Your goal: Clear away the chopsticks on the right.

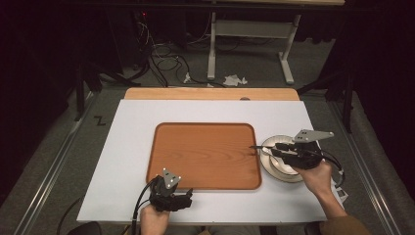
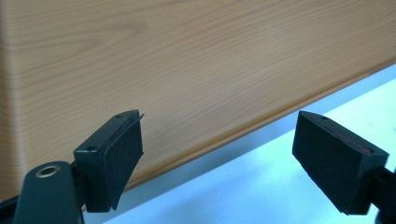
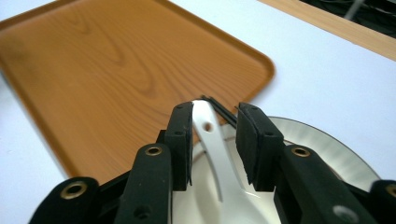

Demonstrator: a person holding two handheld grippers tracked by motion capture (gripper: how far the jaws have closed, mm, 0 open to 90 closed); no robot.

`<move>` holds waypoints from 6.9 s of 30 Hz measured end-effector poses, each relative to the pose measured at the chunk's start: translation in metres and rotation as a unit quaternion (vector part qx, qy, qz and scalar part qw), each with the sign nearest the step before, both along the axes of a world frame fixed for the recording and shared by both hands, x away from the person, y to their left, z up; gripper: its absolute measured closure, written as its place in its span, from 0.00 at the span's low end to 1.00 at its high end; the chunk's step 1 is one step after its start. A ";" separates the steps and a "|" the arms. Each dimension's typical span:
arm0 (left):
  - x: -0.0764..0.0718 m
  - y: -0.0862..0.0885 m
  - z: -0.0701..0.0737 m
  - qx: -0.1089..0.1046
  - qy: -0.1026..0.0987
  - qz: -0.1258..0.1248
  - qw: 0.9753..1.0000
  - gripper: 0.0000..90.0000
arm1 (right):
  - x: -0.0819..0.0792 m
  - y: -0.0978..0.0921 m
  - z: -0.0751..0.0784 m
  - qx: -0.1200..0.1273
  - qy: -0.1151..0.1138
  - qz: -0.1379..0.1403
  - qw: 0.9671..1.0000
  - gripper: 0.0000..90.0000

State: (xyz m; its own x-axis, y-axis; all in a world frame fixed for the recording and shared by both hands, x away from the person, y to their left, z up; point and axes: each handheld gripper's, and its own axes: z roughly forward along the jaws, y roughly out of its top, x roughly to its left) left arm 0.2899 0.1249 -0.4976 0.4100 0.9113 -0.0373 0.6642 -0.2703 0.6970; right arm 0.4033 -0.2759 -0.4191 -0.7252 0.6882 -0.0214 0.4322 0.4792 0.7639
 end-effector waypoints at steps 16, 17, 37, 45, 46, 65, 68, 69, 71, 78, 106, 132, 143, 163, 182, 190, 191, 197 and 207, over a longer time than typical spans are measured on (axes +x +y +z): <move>0.015 -0.015 0.000 0.000 0.003 -0.038 0.999 0.18 | 0.006 -0.066 -0.004 0.010 0.011 -0.108 0.994 0.85; 0.017 -0.018 0.000 -0.001 0.002 -0.044 0.999 0.18 | 0.007 -0.073 -0.007 -0.002 0.015 -0.123 0.992 0.85; 0.029 -0.036 0.002 0.009 -0.008 -0.089 0.996 0.18 | 0.041 -0.085 -0.025 -0.092 0.064 -0.171 0.979 0.81; 0.028 -0.034 0.001 0.010 -0.005 -0.083 0.996 0.18 | 0.054 -0.084 -0.032 -0.101 0.091 -0.158 0.978 0.79; 0.027 -0.033 0.001 0.010 -0.005 -0.082 0.997 0.18 | 0.055 -0.085 -0.032 -0.097 0.093 -0.157 0.978 0.78; 0.018 -0.020 0.000 0.011 -0.004 -0.049 0.999 0.18 | 0.076 -0.076 -0.031 -0.116 0.123 -0.119 0.978 0.77; 0.017 -0.018 0.000 0.011 -0.004 -0.044 0.999 0.18 | 0.078 -0.076 -0.031 -0.117 0.124 -0.114 0.979 0.77; 0.016 -0.017 0.000 0.012 -0.002 -0.040 0.999 0.18 | 0.079 -0.076 -0.031 -0.120 0.125 -0.111 0.979 0.79; 0.014 -0.016 0.000 0.011 -0.002 -0.037 0.999 0.18 | 0.080 -0.076 -0.032 -0.119 0.124 -0.104 0.980 0.81; 0.011 -0.011 -0.001 0.011 -0.002 -0.024 1.000 0.18 | 0.083 -0.073 -0.032 -0.136 0.132 -0.084 0.978 0.88; 0.014 -0.012 0.002 -0.018 0.007 -0.037 0.999 0.18 | 0.060 -0.069 -0.014 -0.107 0.091 -0.068 0.988 0.96; 0.044 -0.052 0.002 -0.022 0.008 -0.120 0.993 0.18 | -0.036 -0.031 0.020 -0.073 0.034 -0.064 0.995 0.96; 0.048 -0.059 0.002 -0.019 0.006 -0.131 0.991 0.18 | -0.060 0.011 0.002 -0.064 0.047 -0.034 0.996 0.96; 0.045 -0.058 0.003 -0.010 -0.003 -0.133 0.991 0.18 | -0.042 0.076 -0.044 -0.084 0.081 -0.012 0.993 0.96; 0.033 -0.041 0.004 -0.009 -0.005 -0.100 0.995 0.18 | -0.012 0.097 -0.068 -0.109 0.104 -0.005 0.989 0.96; 0.028 -0.032 0.004 -0.011 -0.005 -0.082 0.997 0.18 | -0.001 0.101 -0.071 -0.119 0.109 -0.011 0.987 0.95; 0.027 -0.030 0.004 -0.010 -0.005 -0.079 0.997 0.18 | 0.001 0.100 -0.071 -0.121 0.104 -0.009 0.987 0.94; 0.024 -0.027 0.005 -0.013 -0.008 -0.072 0.997 0.18 | 0.003 0.099 -0.071 -0.136 0.095 -0.029 0.986 0.93; 0.024 -0.027 0.006 -0.013 -0.008 -0.073 0.997 0.18 | 0.003 0.099 -0.071 -0.134 0.097 -0.048 0.985 0.93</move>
